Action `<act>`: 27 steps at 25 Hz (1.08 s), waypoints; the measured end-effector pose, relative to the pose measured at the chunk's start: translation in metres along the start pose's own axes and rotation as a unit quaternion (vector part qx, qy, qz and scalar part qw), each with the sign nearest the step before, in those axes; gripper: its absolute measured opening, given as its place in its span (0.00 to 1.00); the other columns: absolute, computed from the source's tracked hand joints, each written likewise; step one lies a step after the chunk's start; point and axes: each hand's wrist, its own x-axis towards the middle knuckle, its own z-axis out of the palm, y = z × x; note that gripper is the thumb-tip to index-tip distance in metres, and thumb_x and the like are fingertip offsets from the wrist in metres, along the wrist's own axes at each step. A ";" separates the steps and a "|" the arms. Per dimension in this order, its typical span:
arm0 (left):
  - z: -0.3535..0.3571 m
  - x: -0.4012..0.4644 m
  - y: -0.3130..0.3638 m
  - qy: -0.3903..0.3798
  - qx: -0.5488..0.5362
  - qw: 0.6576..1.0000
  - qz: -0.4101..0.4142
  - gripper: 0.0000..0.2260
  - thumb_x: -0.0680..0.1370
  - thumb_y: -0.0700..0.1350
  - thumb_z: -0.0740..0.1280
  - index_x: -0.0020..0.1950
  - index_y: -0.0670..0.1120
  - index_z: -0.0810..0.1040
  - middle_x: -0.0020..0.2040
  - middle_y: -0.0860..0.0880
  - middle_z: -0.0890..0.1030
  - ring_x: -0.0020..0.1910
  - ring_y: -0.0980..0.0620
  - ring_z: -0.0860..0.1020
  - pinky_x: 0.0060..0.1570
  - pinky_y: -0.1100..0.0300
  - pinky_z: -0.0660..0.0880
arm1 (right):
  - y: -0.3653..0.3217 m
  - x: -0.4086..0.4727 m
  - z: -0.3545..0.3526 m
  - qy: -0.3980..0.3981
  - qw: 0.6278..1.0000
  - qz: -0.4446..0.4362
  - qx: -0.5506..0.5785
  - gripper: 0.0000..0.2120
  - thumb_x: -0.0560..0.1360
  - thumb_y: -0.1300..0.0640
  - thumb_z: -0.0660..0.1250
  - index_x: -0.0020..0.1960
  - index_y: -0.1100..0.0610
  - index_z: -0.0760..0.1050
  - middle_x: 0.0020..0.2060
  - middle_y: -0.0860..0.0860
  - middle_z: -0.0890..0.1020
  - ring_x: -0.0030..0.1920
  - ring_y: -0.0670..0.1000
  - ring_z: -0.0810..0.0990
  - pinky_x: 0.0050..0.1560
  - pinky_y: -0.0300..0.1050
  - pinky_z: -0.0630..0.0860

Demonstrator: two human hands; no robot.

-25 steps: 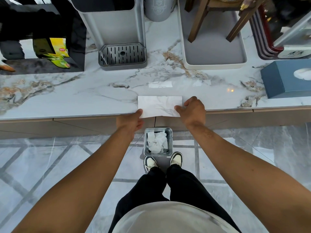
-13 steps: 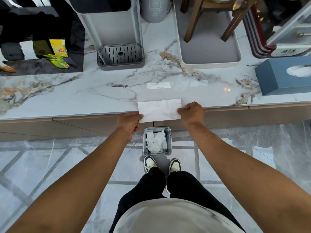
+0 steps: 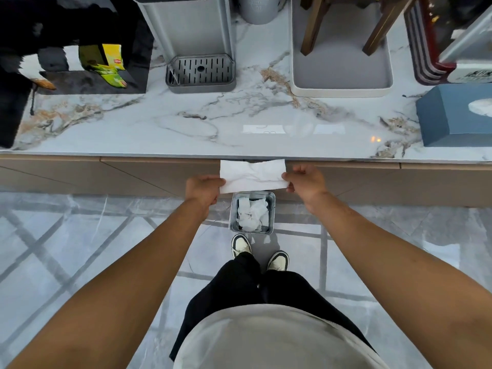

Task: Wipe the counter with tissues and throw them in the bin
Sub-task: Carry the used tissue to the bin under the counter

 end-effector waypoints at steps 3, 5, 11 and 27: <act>0.001 -0.007 -0.025 0.013 0.021 1.000 -0.012 0.05 0.72 0.36 0.73 0.41 0.46 0.82 0.28 0.47 0.75 0.26 0.51 0.68 0.27 0.61 0.66 | 0.021 0.001 -0.003 -0.025 1.000 0.019 -0.004 0.11 0.72 0.66 0.73 0.45 0.54 0.73 0.39 0.52 0.79 0.27 0.48 0.74 0.25 0.38 0.74; 0.003 -0.005 -0.041 0.019 0.026 0.999 -0.024 0.06 0.72 0.36 0.73 0.39 0.47 0.81 0.29 0.46 0.76 0.25 0.51 0.68 0.27 0.62 0.66 | 0.036 0.002 -0.004 -0.033 0.999 0.020 -0.014 0.12 0.71 0.66 0.74 0.47 0.54 0.74 0.39 0.52 0.80 0.29 0.48 0.75 0.26 0.38 0.73; 0.020 0.036 -0.102 0.003 0.094 0.995 -0.046 0.03 0.69 0.40 0.75 0.42 0.45 0.84 0.30 0.48 0.80 0.27 0.51 0.73 0.24 0.66 0.67 | 0.098 0.028 -0.001 -0.016 0.997 0.058 -0.048 0.11 0.69 0.64 0.77 0.42 0.53 0.77 0.38 0.52 0.82 0.34 0.48 0.77 0.30 0.39 0.71; 0.089 0.226 -0.238 -0.024 0.329 0.941 0.074 0.03 0.72 0.43 0.73 0.42 0.48 0.87 0.42 0.49 0.87 0.45 0.47 0.83 0.51 0.58 0.79 | 0.285 0.183 0.075 0.085 0.985 0.081 -0.125 0.06 0.69 0.61 0.75 0.43 0.53 0.82 0.37 0.48 0.85 0.33 0.49 0.81 0.48 0.49 0.83</act>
